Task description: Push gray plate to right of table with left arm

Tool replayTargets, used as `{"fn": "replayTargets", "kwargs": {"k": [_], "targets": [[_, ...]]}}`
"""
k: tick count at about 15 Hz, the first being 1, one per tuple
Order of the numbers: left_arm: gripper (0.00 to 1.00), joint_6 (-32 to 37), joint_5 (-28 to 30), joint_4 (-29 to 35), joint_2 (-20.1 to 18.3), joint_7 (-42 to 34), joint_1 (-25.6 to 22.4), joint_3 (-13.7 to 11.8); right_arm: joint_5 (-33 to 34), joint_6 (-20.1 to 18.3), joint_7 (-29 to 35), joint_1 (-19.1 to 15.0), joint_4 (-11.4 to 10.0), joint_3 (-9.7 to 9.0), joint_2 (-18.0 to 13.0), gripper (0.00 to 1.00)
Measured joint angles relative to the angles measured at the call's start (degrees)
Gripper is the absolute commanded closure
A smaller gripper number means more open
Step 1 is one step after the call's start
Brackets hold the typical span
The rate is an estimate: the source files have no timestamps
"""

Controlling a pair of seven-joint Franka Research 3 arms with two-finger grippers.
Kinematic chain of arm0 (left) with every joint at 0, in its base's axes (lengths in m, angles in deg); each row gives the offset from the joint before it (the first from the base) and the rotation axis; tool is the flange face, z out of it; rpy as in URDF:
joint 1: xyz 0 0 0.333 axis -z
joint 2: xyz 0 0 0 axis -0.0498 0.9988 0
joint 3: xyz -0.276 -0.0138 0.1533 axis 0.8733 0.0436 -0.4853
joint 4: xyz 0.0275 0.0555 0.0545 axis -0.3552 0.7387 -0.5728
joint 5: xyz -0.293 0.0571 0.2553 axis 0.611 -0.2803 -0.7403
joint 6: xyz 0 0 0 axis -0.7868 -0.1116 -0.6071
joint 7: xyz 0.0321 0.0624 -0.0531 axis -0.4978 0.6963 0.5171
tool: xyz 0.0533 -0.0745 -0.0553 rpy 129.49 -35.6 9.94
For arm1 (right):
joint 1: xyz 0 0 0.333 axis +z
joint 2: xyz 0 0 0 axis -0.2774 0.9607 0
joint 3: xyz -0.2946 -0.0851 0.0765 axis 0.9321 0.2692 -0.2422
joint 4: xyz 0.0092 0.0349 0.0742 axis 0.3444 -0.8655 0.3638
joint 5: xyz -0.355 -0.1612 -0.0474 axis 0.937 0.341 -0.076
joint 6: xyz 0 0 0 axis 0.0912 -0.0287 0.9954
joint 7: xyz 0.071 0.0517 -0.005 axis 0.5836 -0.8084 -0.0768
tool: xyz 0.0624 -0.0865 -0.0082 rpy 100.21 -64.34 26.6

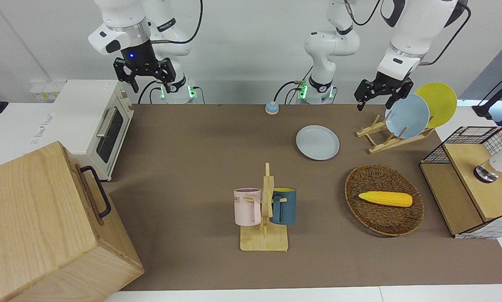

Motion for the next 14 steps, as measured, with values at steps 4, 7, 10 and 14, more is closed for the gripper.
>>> {"fn": "replayTargets", "kwargs": {"k": [4,7,10,14], "targets": [[0.01,0.06,0.00,0.00,-0.10,0.00,0.00,0.00,0.00,0.00,0.00,0.00,0.00,0.00,0.00,0.005],[0.01,0.15,0.00,0.00,-0.17,0.00,0.00,0.00,0.00,0.00,0.00,0.00,0.00,0.00,0.00,0.005],[0.01,0.24,0.00,0.00,-0.18,0.00,0.00,0.00,0.00,0.00,0.00,0.00,0.00,0.00,0.00,0.005],[0.01,0.85,0.00,0.91,-0.49,0.00,-0.07,-0.03,0.00,0.00,0.00,0.00,0.00,0.00,0.00,0.005]]}}
